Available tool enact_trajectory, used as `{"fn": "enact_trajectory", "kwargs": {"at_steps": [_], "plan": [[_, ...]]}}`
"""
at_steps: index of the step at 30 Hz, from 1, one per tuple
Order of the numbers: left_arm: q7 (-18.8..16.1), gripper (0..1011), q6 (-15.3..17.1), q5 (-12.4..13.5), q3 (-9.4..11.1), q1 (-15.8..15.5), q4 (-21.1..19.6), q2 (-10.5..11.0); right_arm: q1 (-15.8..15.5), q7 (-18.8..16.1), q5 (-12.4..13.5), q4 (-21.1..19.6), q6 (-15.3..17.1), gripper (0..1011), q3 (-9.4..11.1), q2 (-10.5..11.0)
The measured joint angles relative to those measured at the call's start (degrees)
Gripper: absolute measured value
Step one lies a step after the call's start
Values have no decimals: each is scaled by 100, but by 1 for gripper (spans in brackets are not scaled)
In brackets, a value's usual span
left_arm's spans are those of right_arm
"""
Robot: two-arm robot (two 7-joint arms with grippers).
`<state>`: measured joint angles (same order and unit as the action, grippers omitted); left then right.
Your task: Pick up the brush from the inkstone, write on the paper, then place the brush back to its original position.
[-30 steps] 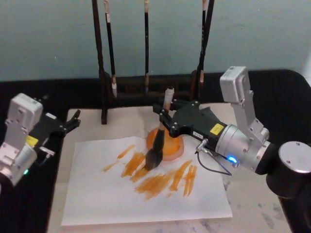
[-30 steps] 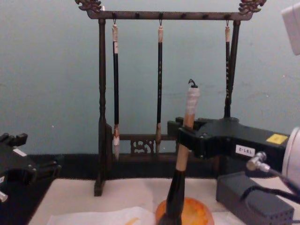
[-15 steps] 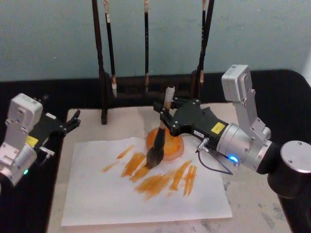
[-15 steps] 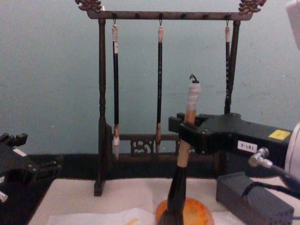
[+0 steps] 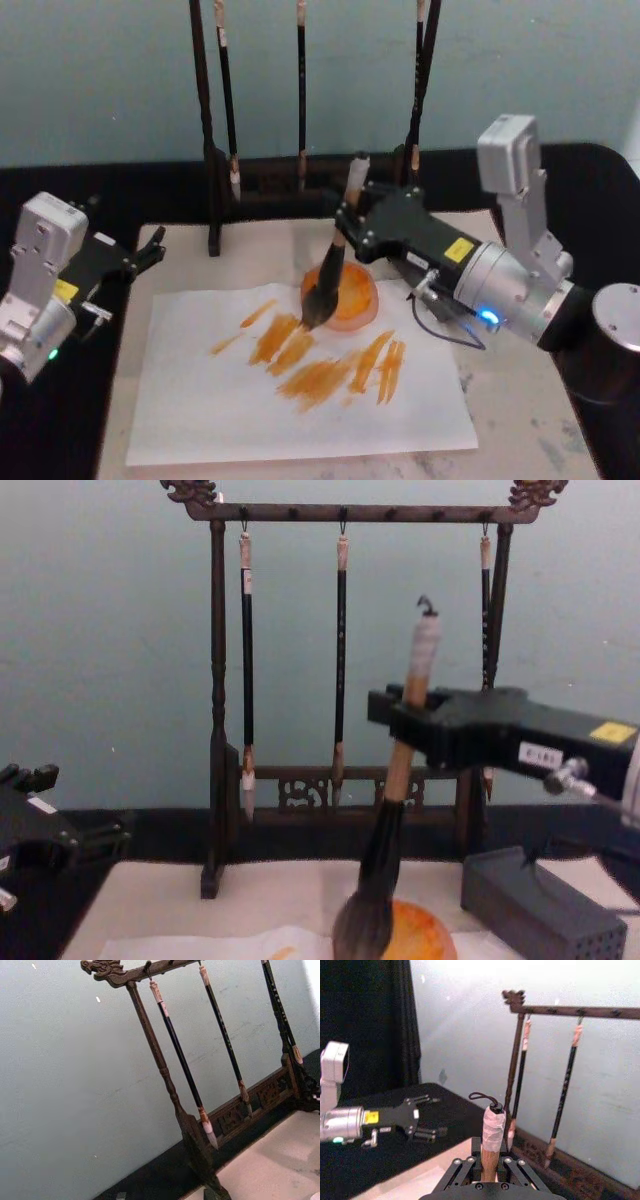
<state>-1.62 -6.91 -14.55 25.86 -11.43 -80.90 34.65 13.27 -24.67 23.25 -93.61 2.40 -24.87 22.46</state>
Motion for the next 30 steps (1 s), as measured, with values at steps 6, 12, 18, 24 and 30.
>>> {"fn": "enact_trajectory", "kwargs": {"at_steps": [6,12,18,24,30], "plan": [[0,1001,0,0,0,0,0,0,-6,80,165,-18,-61,161,173,-58],[0,1001,0,0,0,0,0,0,82,119,476,182,-53,161,373,-159],[0,1001,0,0,0,0,0,0,241,158,932,527,79,161,576,-288],[0,1001,0,0,0,0,0,0,428,280,1396,989,304,161,752,-420],[0,1001,0,0,0,0,0,0,571,402,1714,1373,469,161,853,-506]]}}
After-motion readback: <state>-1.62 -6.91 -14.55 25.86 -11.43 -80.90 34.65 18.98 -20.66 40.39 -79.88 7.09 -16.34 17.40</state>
